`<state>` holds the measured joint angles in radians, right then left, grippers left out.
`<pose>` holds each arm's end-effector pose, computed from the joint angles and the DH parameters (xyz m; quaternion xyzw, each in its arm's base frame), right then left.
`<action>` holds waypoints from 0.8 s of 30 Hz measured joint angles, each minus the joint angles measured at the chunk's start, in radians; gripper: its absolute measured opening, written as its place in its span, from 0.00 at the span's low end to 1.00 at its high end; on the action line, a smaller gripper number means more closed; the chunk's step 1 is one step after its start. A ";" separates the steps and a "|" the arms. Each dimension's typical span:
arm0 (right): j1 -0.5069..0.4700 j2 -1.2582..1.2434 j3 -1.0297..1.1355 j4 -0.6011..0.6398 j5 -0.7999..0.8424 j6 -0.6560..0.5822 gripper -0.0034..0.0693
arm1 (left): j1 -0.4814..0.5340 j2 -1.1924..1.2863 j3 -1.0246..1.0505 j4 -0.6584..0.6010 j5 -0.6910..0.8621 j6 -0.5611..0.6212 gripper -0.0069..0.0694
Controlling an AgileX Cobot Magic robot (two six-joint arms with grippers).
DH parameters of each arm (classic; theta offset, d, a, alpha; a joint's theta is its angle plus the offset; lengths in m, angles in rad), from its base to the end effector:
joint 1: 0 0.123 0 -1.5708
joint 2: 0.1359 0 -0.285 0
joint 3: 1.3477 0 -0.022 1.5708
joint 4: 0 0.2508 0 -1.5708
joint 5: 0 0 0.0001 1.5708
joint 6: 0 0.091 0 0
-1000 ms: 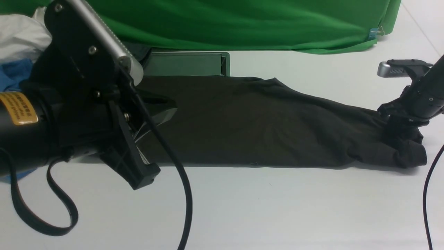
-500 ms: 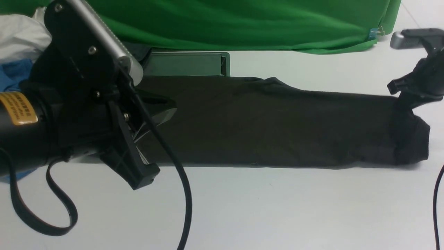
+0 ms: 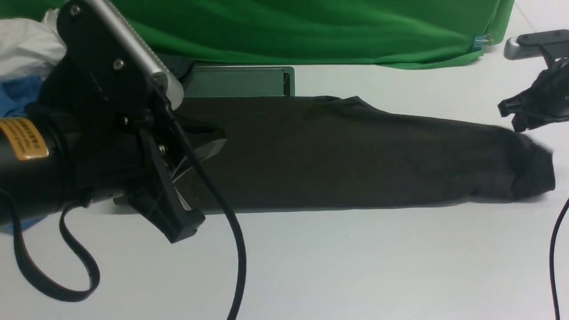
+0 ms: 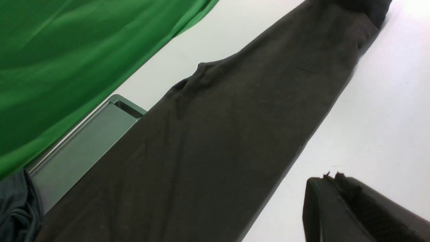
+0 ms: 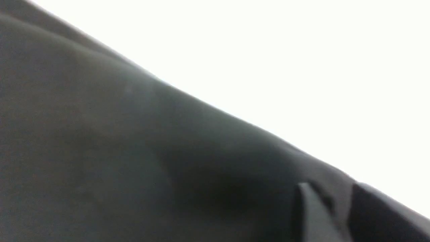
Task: Fold a long-sleeved shirt on a white desktop.
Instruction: 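Pull the folded dark garment lengthwise by its ends to straighten it flat on the table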
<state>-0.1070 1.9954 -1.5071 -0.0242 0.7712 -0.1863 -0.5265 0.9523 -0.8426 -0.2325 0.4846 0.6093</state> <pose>0.4236 -0.0470 0.2028 -0.0457 0.9791 -0.0388 0.1943 0.1667 -0.1082 0.3487 0.4090 0.7545 -0.0777 0.5074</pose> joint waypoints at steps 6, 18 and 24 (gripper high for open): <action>-0.016 -0.024 0.001 -0.080 0.048 0.120 0.84 | 0.000 0.000 0.000 0.000 0.015 -0.001 0.11; -0.066 0.035 0.110 0.098 -0.013 0.124 0.98 | 0.000 0.000 0.000 -0.001 0.031 -0.001 0.11; -0.071 0.062 0.110 0.118 -0.039 0.111 0.91 | 0.000 0.000 0.000 -0.001 0.031 -0.001 0.11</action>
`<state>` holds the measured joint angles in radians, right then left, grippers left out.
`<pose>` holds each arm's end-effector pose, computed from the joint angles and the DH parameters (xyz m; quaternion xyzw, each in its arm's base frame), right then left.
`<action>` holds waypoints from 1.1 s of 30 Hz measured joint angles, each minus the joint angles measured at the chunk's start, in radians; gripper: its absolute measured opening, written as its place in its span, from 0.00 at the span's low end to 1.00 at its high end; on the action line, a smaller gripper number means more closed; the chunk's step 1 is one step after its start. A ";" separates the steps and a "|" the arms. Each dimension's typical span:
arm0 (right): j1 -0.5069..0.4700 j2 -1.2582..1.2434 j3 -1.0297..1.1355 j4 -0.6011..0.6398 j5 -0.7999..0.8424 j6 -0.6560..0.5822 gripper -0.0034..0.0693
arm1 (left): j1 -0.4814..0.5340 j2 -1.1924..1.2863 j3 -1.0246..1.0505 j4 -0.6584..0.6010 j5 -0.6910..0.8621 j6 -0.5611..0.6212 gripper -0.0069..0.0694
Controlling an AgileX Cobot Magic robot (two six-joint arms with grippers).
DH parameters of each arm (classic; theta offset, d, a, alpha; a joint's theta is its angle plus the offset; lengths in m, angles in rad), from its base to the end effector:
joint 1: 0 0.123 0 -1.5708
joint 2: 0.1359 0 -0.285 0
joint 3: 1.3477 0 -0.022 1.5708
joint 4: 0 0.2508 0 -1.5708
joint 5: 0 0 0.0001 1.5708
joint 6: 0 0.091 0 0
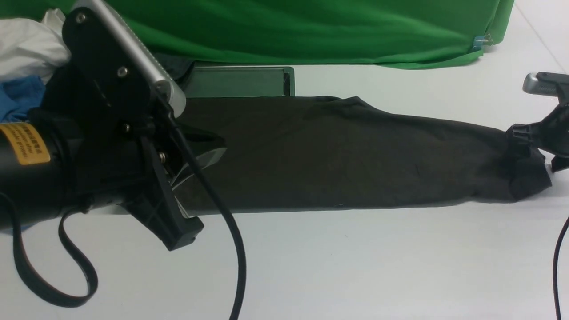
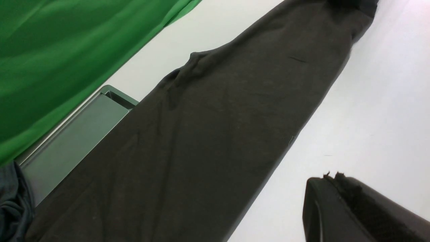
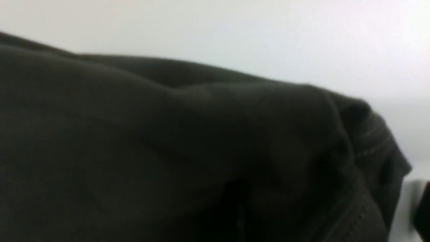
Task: Fold a long-sleeved shirt on a white desktop.
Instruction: 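Pull the folded dark garment lengthwise by its ends to straighten it flat on the table, then fold the right end of the dark garment over onto its left end with the right gripper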
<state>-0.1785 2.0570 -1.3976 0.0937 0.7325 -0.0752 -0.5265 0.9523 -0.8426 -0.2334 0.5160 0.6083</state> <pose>0.4073 -0.0677 0.1497 0.0814 0.9872 0.0186 0.1360 0.1651 -0.1080 0.3463 0.4139 0.7606 -0.0798 0.4939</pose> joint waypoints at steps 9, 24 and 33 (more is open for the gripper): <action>-0.002 -0.003 0.000 0.112 0.023 -0.151 0.19 | 0.000 -0.009 0.001 0.005 0.001 -0.005 0.11; -0.136 -0.384 0.003 -0.081 0.223 -0.067 0.13 | 0.000 -0.215 0.001 0.102 -0.041 -0.116 0.11; 0.070 -0.489 -0.042 0.188 0.213 -0.119 0.13 | 0.000 -0.220 0.021 0.109 -0.064 -0.118 0.11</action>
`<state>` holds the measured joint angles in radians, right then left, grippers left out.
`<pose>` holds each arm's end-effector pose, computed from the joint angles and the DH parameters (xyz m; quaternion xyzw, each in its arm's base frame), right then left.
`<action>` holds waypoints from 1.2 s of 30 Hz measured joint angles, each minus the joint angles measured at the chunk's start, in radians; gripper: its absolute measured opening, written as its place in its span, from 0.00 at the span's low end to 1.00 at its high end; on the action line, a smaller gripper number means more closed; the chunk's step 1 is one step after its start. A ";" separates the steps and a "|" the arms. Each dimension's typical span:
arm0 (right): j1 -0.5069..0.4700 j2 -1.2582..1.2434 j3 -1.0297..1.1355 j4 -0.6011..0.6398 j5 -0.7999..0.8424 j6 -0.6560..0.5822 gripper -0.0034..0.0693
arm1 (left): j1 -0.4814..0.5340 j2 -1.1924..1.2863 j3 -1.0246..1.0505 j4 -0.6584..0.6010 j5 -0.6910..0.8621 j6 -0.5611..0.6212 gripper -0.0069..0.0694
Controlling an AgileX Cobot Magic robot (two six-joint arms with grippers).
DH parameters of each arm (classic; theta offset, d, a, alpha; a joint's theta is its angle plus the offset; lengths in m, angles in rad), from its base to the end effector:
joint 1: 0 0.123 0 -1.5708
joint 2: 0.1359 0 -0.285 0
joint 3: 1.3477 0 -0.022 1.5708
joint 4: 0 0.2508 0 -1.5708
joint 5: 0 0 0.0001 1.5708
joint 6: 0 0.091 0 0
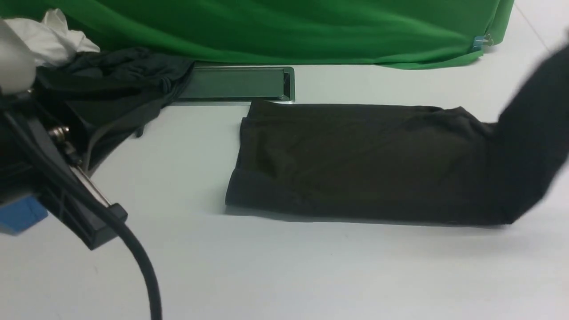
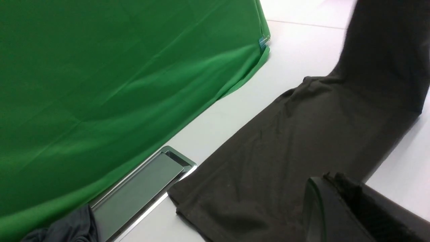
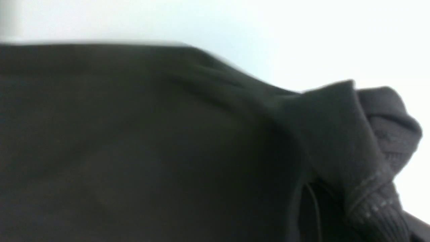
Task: Fold a long-sleeved shirt on a white desktop.
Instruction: 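Fold the right end of the dark garment over onto its left end with the right gripper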
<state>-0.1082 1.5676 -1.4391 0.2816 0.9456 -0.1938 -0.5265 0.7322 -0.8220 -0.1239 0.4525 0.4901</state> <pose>0.3396 -0.0163 0.3440 0.0053 0.9493 0.0882 0.3017 0.1240 -0.0778 0.3817 0.3629 0.7090 -0.0661 0.6010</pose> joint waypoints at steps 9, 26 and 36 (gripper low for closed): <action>0.263 0.126 -0.172 0.196 -0.065 0.000 0.13 | 0.000 0.000 0.043 -0.006 -0.021 0.000 0.11; 0.500 0.451 -0.438 0.285 -0.006 -0.009 0.13 | 0.000 0.000 0.044 -0.007 -0.026 -0.001 0.11; 0.508 0.468 -0.507 0.291 0.077 -0.013 0.13 | 0.000 0.000 0.044 -0.004 -0.029 -0.001 0.11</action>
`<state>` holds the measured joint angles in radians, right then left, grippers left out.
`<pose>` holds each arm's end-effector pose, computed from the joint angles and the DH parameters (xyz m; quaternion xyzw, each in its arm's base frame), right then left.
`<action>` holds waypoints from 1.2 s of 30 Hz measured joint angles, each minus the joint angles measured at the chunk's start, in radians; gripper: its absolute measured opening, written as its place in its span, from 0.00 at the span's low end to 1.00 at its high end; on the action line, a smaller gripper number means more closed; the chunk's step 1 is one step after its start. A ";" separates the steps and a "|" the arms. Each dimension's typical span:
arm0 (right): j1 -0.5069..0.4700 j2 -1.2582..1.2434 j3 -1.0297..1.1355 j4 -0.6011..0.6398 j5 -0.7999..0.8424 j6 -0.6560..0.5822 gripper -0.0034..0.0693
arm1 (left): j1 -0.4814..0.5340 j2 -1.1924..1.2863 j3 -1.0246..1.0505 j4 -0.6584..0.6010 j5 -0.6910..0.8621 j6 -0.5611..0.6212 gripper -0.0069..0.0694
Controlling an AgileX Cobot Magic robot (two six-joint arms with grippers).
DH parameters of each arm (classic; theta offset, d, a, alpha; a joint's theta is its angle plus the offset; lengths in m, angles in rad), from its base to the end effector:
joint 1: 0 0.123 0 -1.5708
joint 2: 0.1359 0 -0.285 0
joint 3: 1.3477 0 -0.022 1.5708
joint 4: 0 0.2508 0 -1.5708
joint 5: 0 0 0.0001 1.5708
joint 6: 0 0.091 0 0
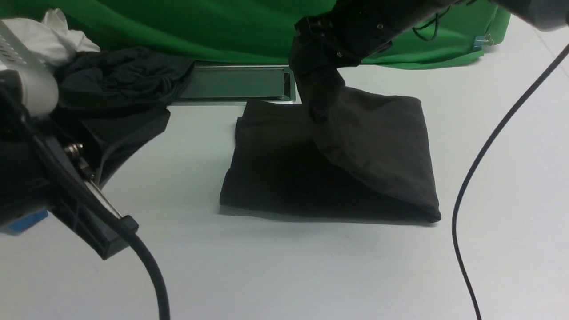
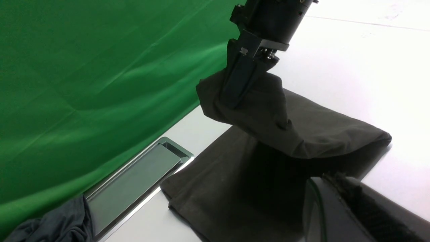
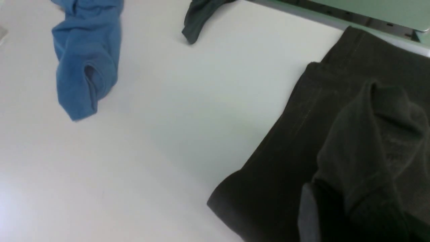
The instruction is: Fold a long-sleeved shirt on a white desktop.
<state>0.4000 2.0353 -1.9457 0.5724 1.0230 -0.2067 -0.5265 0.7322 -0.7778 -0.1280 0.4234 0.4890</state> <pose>0.4064 0.2175 0.3141 -0.2028 0.9046 0.2954 0.2310 0.1261 -0.0788 0.3696 0.3620 0.7145 -0.0671 0.5949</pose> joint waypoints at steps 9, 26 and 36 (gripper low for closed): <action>0.042 0.067 -0.001 0.051 -0.039 0.011 0.19 | 0.000 0.000 0.000 0.000 0.000 0.000 0.11; 0.032 0.038 -0.100 0.120 0.050 -0.045 0.58 | 0.000 0.004 0.000 0.000 0.034 -0.018 0.11; -0.001 -0.138 0.208 -0.389 0.115 0.046 0.08 | 0.000 0.365 -0.077 -0.006 -0.077 -0.200 0.11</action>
<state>0.3989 1.8969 -1.7373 0.1833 1.1382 -0.1608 -0.5265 1.0970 -0.8550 -0.1340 0.3468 0.2894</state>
